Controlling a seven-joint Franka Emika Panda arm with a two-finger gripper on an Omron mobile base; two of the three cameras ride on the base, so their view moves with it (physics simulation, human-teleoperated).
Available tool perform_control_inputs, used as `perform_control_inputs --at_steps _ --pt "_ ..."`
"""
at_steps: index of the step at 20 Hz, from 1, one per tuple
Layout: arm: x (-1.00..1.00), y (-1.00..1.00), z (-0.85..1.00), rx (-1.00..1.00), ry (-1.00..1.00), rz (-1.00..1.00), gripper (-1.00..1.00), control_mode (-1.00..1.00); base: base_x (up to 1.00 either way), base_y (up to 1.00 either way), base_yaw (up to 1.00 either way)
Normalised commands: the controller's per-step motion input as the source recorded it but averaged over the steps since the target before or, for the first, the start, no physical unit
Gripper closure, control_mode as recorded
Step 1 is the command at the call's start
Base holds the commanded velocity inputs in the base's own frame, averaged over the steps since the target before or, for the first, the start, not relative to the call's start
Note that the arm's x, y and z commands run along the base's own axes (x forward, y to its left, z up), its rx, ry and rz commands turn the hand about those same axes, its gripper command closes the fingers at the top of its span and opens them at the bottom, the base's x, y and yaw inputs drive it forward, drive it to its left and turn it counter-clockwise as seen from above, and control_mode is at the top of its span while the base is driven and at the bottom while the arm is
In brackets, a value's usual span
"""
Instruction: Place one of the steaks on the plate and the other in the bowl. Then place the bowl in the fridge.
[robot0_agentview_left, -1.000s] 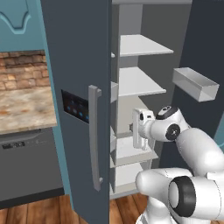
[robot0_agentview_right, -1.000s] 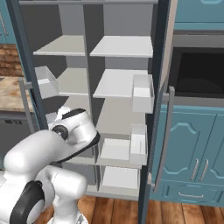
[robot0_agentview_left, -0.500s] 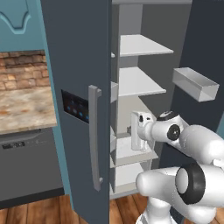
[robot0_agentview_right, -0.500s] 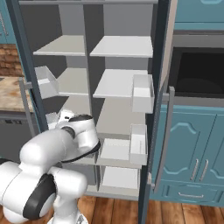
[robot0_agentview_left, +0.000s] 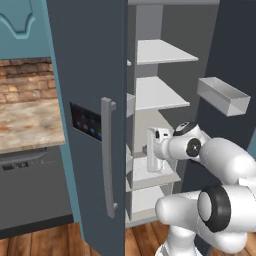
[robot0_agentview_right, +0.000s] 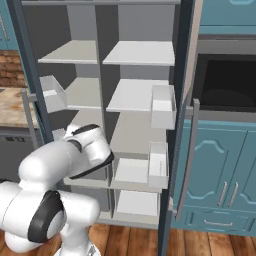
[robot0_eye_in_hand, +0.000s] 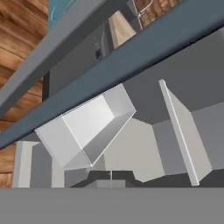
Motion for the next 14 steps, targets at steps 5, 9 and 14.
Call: perform_control_inputs --at_steps 5,9,14 --pt "0.00 -0.04 0.93 0.13 0.33 0.39 1.00 -1.00 0.00 0.00 0.00" --pt "0.14 0.00 0.72 0.15 0.35 0.50 1.00 -1.00 0.00 0.00 0.00" --pt "0.35 -0.20 0.69 0.16 0.29 0.46 1.00 -1.00 0.00 0.00 0.00"
